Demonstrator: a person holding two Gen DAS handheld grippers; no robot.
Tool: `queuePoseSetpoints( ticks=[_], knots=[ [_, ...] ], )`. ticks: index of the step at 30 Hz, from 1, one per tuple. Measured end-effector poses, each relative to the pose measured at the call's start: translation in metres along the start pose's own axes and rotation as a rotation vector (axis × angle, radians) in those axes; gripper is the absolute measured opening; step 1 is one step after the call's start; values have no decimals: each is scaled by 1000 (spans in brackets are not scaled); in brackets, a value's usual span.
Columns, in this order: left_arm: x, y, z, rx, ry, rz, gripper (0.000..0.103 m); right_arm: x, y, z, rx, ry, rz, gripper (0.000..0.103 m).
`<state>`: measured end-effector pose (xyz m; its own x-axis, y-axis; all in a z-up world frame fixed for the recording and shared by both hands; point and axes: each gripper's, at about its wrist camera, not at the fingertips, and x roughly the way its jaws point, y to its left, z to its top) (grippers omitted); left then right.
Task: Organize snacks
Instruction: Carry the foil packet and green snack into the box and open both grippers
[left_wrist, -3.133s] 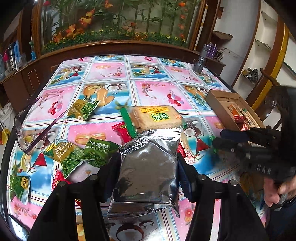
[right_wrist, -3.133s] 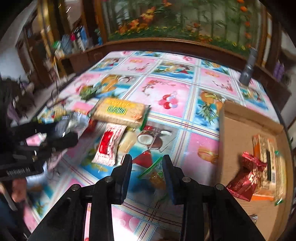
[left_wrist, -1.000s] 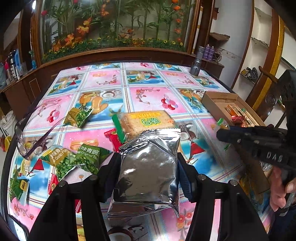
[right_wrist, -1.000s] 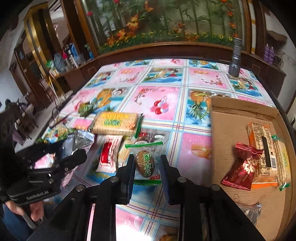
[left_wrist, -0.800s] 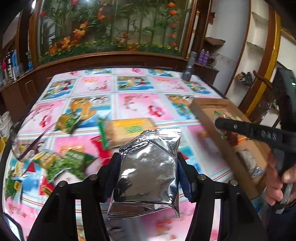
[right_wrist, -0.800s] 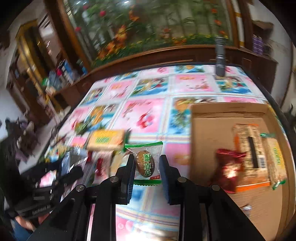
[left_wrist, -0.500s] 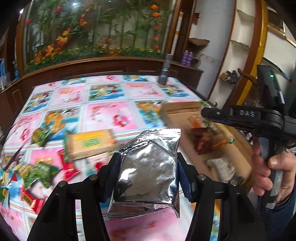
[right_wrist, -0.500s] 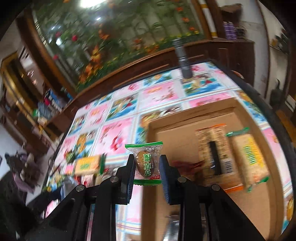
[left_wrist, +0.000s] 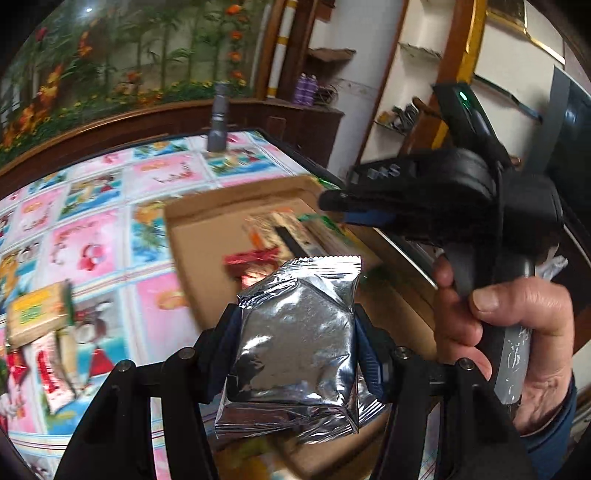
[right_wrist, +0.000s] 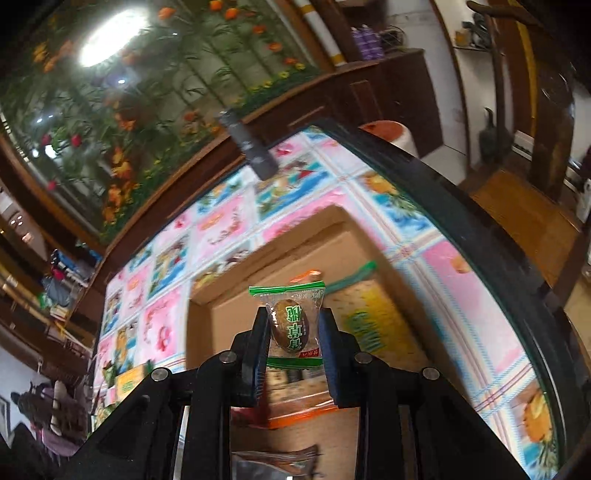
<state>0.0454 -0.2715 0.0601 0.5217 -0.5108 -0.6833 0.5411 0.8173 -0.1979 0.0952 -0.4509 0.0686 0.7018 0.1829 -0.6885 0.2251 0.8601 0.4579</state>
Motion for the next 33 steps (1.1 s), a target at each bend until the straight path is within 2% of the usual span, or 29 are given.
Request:
queuePoseSetpoints(
  ticks=[6, 13, 22, 33],
  knots=[
    [14, -3, -10, 10, 34, 0, 58, 9, -1, -3, -20, 44, -54, 28],
    [10, -4, -15, 17, 35, -16, 58, 16, -1, -7, -42, 73, -87, 28],
    [14, -2, -13, 15, 36, -31, 58, 20, 2, -9, -63, 92, -102, 30],
    [2, -5, -14, 22, 18, -71, 58, 12, 4, -8, -58, 64, -94, 30]
  ],
)
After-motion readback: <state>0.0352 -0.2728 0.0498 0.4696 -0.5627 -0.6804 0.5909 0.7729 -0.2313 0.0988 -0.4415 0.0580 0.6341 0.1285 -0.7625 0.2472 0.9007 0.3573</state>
